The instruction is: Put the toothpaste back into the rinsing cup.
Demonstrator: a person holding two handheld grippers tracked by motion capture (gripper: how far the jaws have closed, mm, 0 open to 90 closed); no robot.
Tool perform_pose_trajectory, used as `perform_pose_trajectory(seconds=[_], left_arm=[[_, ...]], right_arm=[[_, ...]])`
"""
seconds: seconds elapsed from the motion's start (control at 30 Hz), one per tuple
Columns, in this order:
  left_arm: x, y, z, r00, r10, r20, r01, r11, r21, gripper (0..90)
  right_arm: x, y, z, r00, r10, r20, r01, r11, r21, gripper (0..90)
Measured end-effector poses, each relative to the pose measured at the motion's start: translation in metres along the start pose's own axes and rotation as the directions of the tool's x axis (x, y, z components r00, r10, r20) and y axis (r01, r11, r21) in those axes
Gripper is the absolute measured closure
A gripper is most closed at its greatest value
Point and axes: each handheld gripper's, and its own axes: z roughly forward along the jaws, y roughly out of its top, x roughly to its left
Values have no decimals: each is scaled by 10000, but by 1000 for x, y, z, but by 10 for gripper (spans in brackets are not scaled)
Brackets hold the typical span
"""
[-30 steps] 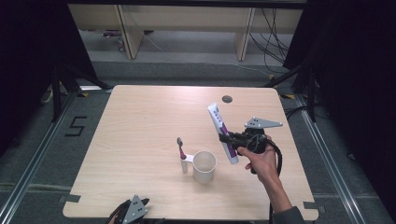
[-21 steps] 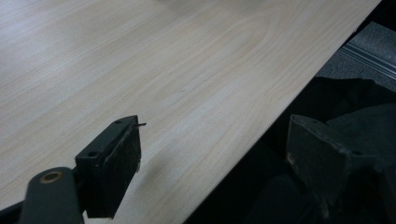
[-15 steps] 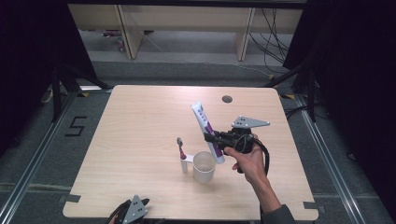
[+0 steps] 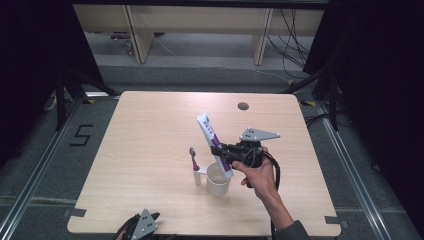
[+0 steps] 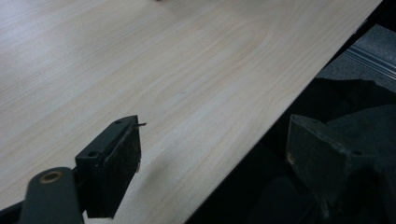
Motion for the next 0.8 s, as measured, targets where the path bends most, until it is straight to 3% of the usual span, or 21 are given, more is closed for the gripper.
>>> perform_pose_trajectory(seconds=[0.07, 0.1, 0.2, 0.27, 0.3, 0.4, 0.47, 0.53, 0.6, 0.63, 0.73, 0.77, 0.8], left_arm=[[0, 0, 0, 10000, 9, -6, -9, 10000, 10, 181], [2, 0, -1, 9997, 220, -85, -218, 9996, 197, 181], [2, 0, -1, 9997, 235, -78, -233, 9995, 192, 181], [2, 0, -1, 9997, 226, -81, -225, 9996, 188, 181], [0, 0, 0, 10000, 4, 0, -4, 10000, 9, 181], [0, 0, 0, 10000, 66, -65, -65, 10000, 49, 181], [0, 0, 0, 10000, 22, 5, -22, 10000, 23, 181], [1, 0, -1, 9997, 248, -63, -247, 9995, 217, 181], [1, 0, -1, 9997, 243, -61, -242, 9995, 213, 181], [1, 0, -1, 9997, 255, -58, -253, 9994, 218, 181], [1, 0, -1, 9998, 218, -51, -217, 9996, 184, 181], [0, 0, -1, 10000, 38, 1, -38, 10000, 92, 181], [0, 0, 0, 10000, 33, 13, -33, 10000, 39, 181]], right_arm=[[0, -1, 1, 10000, -35, -17, 35, 10000, -11, 766], [-1, -2, 1, 9999, -160, 1, 160, 9999, -4, 766], [0, -5, 3, 10000, -14, -13, 14, 10000, -36, 766], [-1, -6, 4, 9995, -265, 144, 266, 9996, -68, 766], [-1, -8, 7, 10000, -80, 21, 81, 9999, -116, 766], [-2, -13, 9, 9999, -157, 22, 157, 9997, -174, 766], [-1, -14, 8, 10000, 56, 11, -56, 9999, -138, 765], [-1, -18, 12, 9996, -267, 46, 267, 9995, -144, 765], [-1, -20, 13, 9999, -125, 4, 125, 9999, -8, 765], [-2, -22, 14, 9995, -301, 50, 301, 9995, -61, 765], [-1, -26, 15, 10000, -28, 32, 27, 10000, 91, 765], [-2, -27, 16, 9998, -221, -20, 221, 9998, 22, 765], [0, -29, 16, 10000, 20, 23, -20, 9999, 108, 764]])
